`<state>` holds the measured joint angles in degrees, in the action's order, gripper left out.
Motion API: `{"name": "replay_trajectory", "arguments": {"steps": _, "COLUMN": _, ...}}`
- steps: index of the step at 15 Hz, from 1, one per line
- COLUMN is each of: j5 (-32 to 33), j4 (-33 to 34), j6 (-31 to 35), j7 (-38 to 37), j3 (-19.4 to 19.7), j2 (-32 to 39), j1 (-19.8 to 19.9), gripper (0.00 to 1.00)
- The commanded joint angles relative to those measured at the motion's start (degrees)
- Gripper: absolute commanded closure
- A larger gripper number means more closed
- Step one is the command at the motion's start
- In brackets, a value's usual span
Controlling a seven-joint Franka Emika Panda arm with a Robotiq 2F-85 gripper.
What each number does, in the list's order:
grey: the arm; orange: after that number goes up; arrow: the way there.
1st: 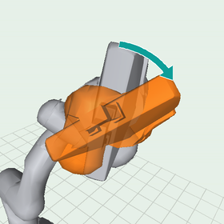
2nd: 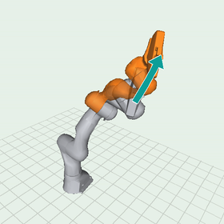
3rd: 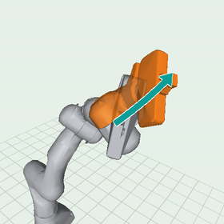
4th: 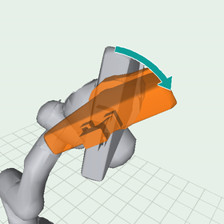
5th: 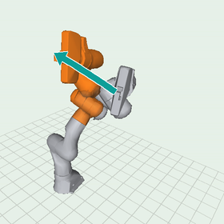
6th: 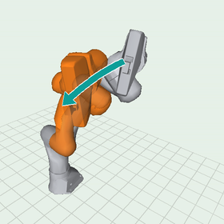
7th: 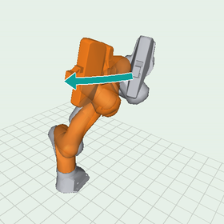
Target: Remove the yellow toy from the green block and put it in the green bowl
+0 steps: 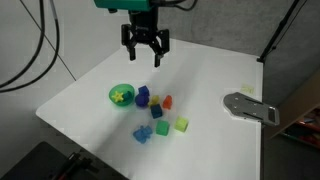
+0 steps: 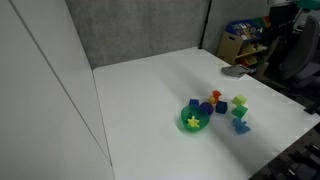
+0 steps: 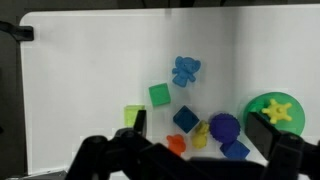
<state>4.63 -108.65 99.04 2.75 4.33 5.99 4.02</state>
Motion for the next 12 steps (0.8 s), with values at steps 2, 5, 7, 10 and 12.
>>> {"name": "replay_trajectory", "arguments": {"steps": 2, "j5": 0.11, "j4": -5.38, "j6": 1.12, "j7": 0.23, "j3": 0.31, "j2": -9.74, "j1": 0.42, "gripper": 0.0}}
{"name": "replay_trajectory", "arguments": {"steps": 5, "j5": -2.82, "j4": -6.53, "j6": 1.04, "j7": -0.11, "j3": 0.84, "j2": -13.84, "j1": 0.6, "gripper": 0.0}}
{"name": "replay_trajectory", "arguments": {"steps": 7, "j5": -4.64, "j4": -7.05, "j6": 0.84, "j7": 0.46, "j3": 1.23, "j2": -15.96, "j1": 0.62, "gripper": 0.0}}
{"name": "replay_trajectory", "arguments": {"steps": 10, "j5": -6.04, "j4": -8.8, "j6": 2.12, "j7": 0.8, "j3": 1.49, "j2": -19.31, "j1": 0.49, "gripper": 0.0}}
{"name": "replay_trajectory", "arguments": {"steps": 12, "j5": -6.06, "j4": -9.76, "j6": 2.85, "j7": 0.65, "j3": 1.42, "j2": -20.85, "j1": 0.42, "gripper": 0.0}}
